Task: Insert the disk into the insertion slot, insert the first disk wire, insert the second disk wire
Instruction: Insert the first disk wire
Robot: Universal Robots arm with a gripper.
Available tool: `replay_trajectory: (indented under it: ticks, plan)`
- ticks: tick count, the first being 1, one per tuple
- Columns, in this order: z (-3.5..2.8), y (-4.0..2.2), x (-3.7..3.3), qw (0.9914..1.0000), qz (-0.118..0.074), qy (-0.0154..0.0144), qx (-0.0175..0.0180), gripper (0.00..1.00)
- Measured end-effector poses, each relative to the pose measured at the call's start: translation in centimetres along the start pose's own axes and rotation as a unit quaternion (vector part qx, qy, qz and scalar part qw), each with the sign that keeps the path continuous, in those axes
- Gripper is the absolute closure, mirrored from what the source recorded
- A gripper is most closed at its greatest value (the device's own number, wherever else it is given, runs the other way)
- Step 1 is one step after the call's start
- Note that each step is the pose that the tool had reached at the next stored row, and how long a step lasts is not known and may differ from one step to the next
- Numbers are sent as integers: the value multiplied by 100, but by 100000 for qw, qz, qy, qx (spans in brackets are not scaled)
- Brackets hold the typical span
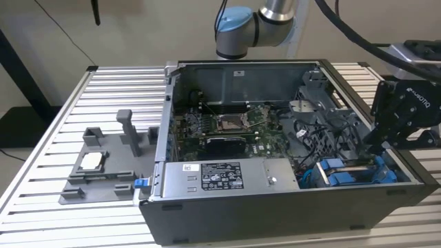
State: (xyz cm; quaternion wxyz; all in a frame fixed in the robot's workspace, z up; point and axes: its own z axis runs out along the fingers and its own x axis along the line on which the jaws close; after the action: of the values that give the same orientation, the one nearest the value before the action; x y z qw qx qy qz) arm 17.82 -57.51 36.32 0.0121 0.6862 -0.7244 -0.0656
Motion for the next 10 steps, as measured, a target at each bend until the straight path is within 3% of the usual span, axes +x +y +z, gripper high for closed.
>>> replay_trajectory:
  ticks: [6, 10]
  plan:
    - [-114, 14, -8, 100000, 12, -5, 0, 73]
    - [-116, 13, -9, 100000, -4, -18, -2, 73]
